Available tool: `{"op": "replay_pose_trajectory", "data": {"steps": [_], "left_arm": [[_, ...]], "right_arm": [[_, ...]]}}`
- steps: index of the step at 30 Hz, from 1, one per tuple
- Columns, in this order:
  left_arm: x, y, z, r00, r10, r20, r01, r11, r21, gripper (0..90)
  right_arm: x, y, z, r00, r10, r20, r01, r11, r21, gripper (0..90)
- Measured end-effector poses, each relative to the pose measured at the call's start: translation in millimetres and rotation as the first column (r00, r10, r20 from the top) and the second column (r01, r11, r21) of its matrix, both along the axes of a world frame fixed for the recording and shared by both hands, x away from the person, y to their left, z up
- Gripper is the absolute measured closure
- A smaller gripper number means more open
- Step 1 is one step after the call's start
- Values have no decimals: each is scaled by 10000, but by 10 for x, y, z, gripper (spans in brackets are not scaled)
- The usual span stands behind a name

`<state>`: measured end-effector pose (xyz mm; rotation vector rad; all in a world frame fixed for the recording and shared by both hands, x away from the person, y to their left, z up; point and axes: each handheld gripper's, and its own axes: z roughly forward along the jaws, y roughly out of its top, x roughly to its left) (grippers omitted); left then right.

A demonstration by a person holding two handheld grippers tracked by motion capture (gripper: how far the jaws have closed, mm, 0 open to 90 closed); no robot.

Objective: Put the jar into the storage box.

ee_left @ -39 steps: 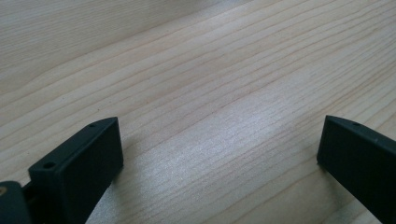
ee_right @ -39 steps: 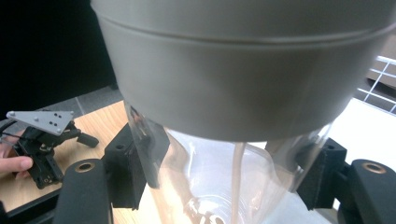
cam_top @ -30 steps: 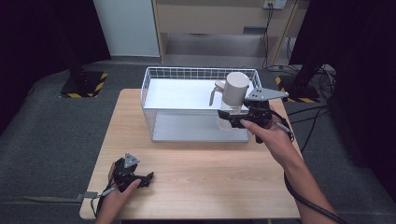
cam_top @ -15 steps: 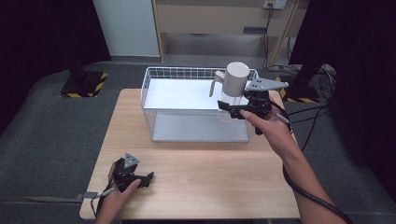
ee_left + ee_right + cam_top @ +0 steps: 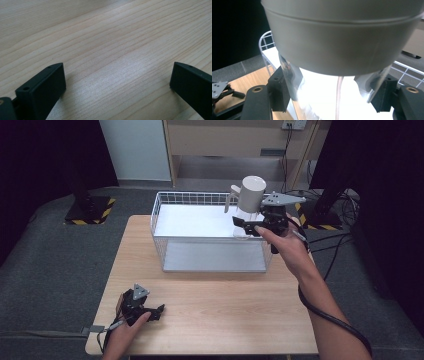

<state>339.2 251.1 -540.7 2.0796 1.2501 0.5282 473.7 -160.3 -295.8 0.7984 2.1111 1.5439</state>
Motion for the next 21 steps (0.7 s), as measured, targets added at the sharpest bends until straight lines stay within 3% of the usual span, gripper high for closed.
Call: {"op": "replay_pose_trajectory", "data": {"steps": [11, 21], "left_arm": [[0, 2, 1, 10000, -20, -14, 20, 10000, 28, 0], [0, 2, 2, 10000, -21, -16, 21, 10000, 31, 0]], "right_arm": [[273, -2, -46, 9989, -457, -59, 457, 9989, 64, 314], [405, 39, -86, 9977, -659, -167, 659, 9978, 6, 314]]}}
